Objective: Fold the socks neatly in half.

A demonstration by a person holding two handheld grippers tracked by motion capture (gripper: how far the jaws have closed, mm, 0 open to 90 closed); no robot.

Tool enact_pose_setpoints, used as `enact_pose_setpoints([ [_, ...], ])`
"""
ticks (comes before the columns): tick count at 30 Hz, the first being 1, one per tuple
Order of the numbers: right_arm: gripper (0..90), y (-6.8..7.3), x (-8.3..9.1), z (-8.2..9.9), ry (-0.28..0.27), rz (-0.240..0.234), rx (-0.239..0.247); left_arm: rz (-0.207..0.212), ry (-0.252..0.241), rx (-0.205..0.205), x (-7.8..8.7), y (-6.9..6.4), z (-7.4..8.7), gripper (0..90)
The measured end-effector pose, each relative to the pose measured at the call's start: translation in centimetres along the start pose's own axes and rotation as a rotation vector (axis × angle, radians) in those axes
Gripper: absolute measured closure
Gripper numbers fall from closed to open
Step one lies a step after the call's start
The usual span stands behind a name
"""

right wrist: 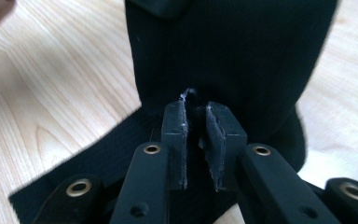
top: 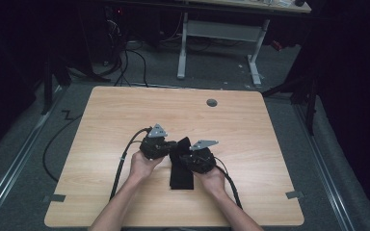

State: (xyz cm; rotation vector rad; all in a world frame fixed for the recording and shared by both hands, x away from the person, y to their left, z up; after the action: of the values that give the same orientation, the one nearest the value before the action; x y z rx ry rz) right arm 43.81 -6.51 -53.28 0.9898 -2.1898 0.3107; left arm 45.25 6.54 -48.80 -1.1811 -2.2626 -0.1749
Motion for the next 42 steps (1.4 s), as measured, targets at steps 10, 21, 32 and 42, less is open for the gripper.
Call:
enact_pose_setpoints([
  [10,76.8,0.3,-0.8,0.3,-0.001,0.016,0.000,0.066,0.016,-0.095,0.2,-2.5,1.3,83.6],
  [21,64.4,1.4,2.5,1.6,-0.011,0.022,0.048,0.083,0.068,-0.110,-0.5,-3.2,3.5,83.3],
  [32,62.8,0.1,1.4,3.0,-0.009,0.061,-0.021,0.060,0.094,-0.075,-2.2,-1.2,4.1,83.8],
  [42,63.4,-1.1,-0.3,1.2,-0.022,0.115,-0.032,0.030,0.062,-0.058,-2.3,0.8,2.9,84.2],
])
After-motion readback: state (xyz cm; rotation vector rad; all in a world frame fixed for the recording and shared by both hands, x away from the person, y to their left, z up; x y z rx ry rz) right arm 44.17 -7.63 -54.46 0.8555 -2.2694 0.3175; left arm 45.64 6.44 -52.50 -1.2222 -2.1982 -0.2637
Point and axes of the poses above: each handheld gripper's, and its own axes: x roughly backward along the jaws, z roughly out of its underside, y roughly to its left, the point moved 6 cm from there along -x, roughly forward along the jaws, and after that the axes turned 4 degrees about z, right-handed, at the moved point
